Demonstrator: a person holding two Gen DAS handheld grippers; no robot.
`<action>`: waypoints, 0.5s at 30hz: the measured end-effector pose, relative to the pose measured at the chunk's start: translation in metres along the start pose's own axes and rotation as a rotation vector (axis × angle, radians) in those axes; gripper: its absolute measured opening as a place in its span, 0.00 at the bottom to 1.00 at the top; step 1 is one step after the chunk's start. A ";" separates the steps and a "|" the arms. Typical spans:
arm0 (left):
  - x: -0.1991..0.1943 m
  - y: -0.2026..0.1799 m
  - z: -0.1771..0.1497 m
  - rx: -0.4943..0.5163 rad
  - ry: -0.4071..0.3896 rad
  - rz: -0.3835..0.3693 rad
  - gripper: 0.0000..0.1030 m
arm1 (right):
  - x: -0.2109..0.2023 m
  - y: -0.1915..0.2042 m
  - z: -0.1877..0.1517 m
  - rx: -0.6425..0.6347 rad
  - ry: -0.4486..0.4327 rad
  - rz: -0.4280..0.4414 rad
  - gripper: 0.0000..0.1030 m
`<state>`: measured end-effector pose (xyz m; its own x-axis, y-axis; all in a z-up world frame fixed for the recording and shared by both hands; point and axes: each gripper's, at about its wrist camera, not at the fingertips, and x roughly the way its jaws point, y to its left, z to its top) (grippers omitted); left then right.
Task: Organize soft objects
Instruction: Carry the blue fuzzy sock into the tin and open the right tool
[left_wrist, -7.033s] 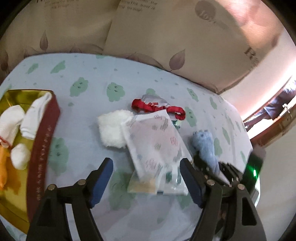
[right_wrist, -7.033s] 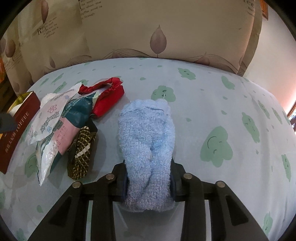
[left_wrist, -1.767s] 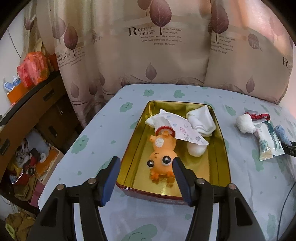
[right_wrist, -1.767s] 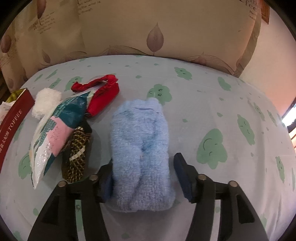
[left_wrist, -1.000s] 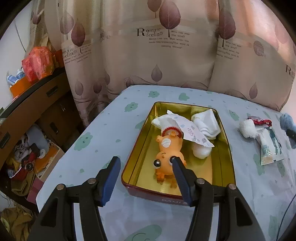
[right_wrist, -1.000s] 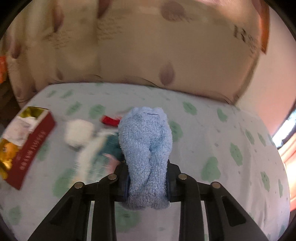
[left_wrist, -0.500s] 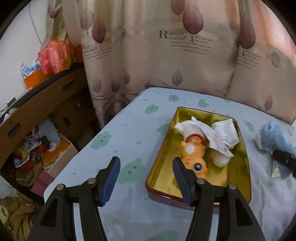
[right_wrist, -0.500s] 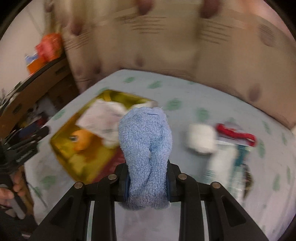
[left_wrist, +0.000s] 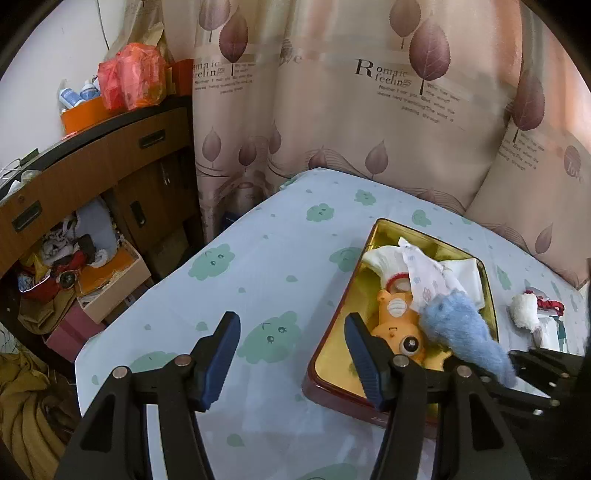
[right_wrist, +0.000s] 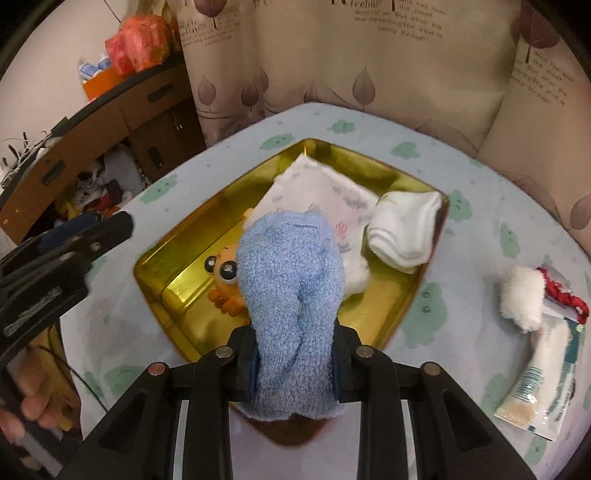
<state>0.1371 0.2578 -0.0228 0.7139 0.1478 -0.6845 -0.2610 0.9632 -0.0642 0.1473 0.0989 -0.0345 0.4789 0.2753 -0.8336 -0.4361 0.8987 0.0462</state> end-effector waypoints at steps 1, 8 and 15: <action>0.000 0.000 0.000 -0.001 -0.002 0.002 0.58 | 0.004 -0.001 0.000 0.000 0.004 0.000 0.25; 0.001 0.000 0.001 0.005 -0.003 0.007 0.58 | 0.023 0.006 0.000 0.002 0.029 0.007 0.25; -0.002 0.001 0.001 0.006 -0.014 0.017 0.58 | 0.024 0.005 0.000 -0.003 0.029 0.009 0.28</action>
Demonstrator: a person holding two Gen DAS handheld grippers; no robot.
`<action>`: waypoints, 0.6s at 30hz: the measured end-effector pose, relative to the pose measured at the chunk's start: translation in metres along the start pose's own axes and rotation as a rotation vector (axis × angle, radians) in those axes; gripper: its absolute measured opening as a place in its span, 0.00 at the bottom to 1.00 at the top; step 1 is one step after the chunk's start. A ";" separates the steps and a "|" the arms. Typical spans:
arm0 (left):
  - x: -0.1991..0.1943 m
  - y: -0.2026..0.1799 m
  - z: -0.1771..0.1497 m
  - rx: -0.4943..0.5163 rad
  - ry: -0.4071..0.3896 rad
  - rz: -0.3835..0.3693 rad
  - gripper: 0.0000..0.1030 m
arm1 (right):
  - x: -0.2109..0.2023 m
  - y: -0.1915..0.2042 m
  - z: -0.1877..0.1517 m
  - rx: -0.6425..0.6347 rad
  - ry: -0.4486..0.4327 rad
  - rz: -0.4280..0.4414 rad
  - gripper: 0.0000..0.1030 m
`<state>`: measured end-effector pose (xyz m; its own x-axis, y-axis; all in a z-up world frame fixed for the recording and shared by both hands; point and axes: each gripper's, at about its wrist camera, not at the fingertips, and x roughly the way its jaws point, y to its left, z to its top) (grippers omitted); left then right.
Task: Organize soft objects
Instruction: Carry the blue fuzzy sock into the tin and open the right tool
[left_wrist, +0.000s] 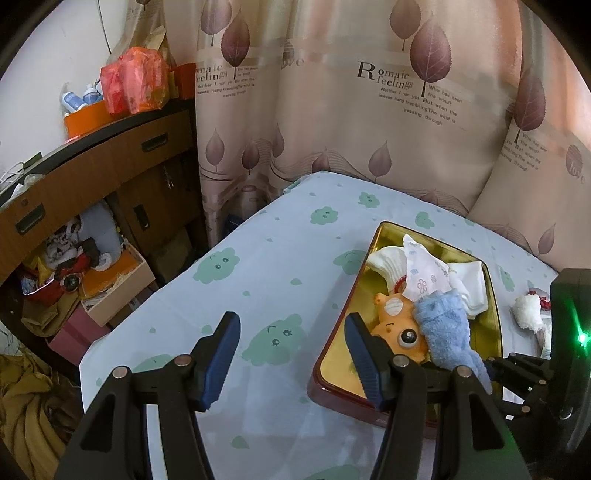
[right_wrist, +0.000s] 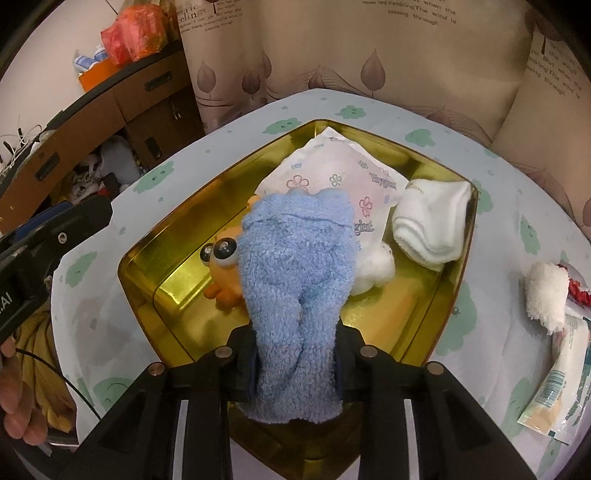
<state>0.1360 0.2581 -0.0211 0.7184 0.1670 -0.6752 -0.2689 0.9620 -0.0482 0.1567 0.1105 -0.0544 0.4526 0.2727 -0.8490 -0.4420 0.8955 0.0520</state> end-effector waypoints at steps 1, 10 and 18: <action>0.000 0.000 0.000 0.001 -0.001 0.002 0.58 | 0.000 0.000 0.000 -0.001 0.002 -0.002 0.29; -0.001 -0.003 0.001 0.017 -0.006 0.006 0.58 | -0.015 -0.001 -0.003 0.004 -0.042 -0.004 0.57; 0.000 -0.001 0.001 0.014 -0.002 0.008 0.58 | -0.058 -0.011 -0.011 0.026 -0.138 -0.004 0.63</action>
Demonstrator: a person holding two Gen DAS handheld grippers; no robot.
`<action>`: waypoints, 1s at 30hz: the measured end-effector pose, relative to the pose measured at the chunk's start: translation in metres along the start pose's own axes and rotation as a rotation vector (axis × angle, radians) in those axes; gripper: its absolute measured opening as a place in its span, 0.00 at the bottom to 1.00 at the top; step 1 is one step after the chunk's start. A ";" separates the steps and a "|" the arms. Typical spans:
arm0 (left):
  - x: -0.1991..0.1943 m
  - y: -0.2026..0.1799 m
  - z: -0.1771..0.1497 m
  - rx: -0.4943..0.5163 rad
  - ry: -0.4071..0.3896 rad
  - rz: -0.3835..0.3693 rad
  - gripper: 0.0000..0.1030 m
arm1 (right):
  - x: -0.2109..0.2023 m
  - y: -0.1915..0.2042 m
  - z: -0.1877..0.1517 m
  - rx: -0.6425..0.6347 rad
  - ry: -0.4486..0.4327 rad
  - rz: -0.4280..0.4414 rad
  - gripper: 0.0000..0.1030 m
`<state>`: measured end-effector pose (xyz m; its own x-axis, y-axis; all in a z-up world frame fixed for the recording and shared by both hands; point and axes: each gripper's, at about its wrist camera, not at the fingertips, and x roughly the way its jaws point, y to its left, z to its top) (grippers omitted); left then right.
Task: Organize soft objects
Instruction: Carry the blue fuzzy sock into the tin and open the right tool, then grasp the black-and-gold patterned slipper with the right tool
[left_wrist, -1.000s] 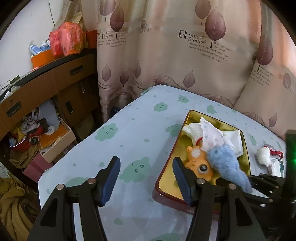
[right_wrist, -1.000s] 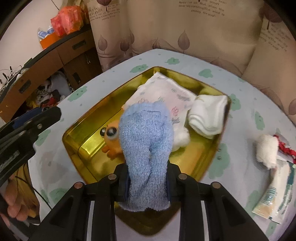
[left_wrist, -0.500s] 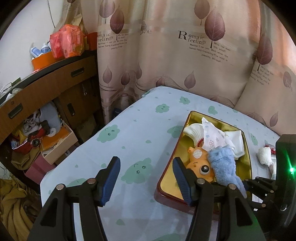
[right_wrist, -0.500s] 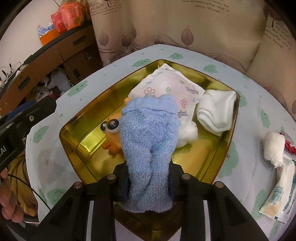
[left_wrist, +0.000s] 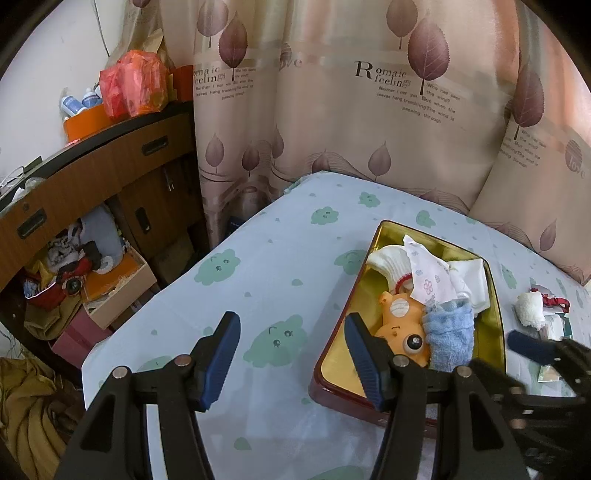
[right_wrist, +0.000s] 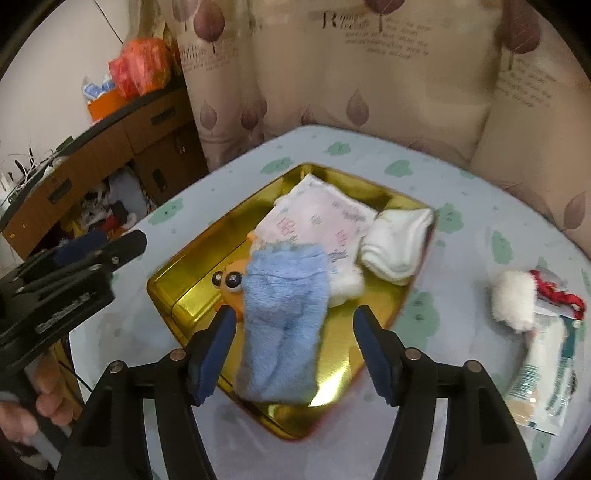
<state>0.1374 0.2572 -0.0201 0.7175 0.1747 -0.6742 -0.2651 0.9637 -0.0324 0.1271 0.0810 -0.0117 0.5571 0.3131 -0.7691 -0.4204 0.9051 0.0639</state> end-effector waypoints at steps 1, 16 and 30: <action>0.000 0.000 0.000 -0.003 0.002 0.001 0.58 | -0.008 -0.004 -0.003 0.001 -0.015 -0.012 0.63; -0.002 -0.001 -0.001 0.013 -0.012 0.018 0.58 | -0.089 -0.164 -0.054 0.231 -0.073 -0.312 0.63; 0.007 -0.007 -0.005 0.032 0.005 0.024 0.58 | -0.057 -0.268 -0.107 0.344 0.060 -0.317 0.56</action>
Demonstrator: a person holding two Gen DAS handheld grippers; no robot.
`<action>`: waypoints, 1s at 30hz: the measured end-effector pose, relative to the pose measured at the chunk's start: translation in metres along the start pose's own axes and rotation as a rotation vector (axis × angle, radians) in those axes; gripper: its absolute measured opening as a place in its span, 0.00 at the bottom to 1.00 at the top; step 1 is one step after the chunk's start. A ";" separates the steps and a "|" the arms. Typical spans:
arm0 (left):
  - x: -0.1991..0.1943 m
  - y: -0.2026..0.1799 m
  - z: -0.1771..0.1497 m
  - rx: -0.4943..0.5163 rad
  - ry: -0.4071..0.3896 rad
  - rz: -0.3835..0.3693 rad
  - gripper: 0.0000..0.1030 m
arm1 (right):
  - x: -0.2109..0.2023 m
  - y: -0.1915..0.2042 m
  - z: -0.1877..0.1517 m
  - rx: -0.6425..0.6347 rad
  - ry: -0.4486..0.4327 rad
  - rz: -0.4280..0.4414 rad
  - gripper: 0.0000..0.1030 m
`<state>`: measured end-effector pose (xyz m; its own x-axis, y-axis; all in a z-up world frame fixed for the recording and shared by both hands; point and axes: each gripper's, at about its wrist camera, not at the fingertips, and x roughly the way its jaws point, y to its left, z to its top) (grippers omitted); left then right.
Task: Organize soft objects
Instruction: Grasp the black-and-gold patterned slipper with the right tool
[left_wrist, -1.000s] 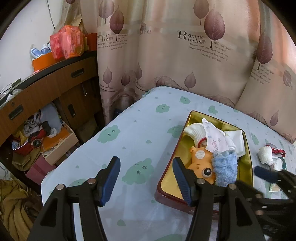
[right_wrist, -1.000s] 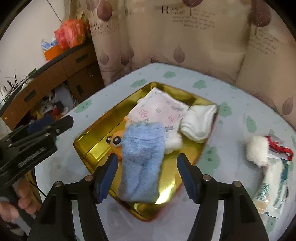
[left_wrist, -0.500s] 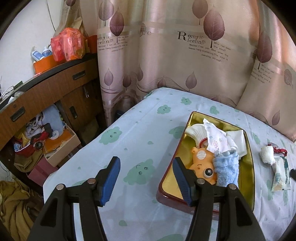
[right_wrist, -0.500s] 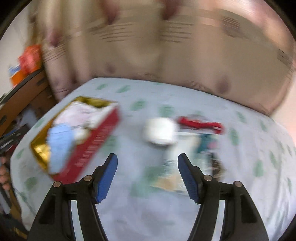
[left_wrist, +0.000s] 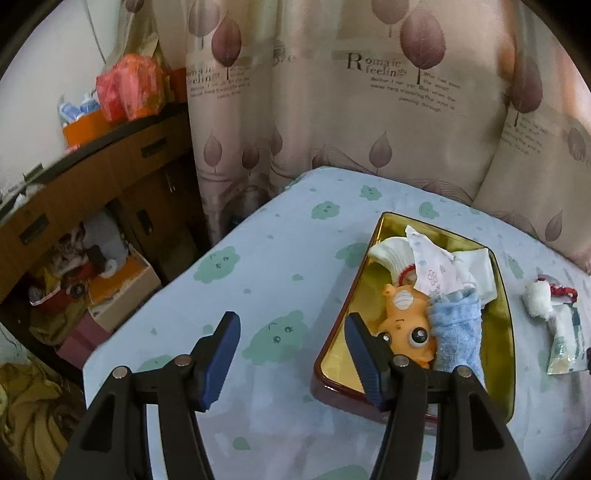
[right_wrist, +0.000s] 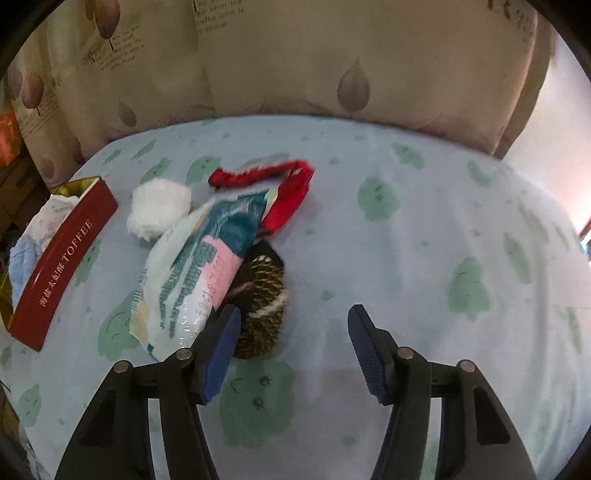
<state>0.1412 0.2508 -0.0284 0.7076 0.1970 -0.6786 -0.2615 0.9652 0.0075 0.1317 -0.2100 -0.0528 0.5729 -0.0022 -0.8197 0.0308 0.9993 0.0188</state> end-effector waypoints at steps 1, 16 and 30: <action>-0.001 -0.002 0.000 0.009 -0.009 0.008 0.58 | 0.005 0.000 -0.001 0.003 0.002 0.019 0.56; -0.041 -0.068 0.006 0.206 -0.078 -0.011 0.58 | 0.032 0.016 0.018 -0.007 -0.036 0.151 0.47; -0.036 -0.181 0.004 0.284 -0.011 -0.240 0.58 | 0.008 -0.018 -0.010 0.052 -0.049 0.074 0.20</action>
<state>0.1655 0.0693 -0.0020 0.7343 -0.0403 -0.6776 0.1039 0.9932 0.0535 0.1278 -0.2281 -0.0657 0.6143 0.0687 -0.7861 0.0282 0.9936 0.1089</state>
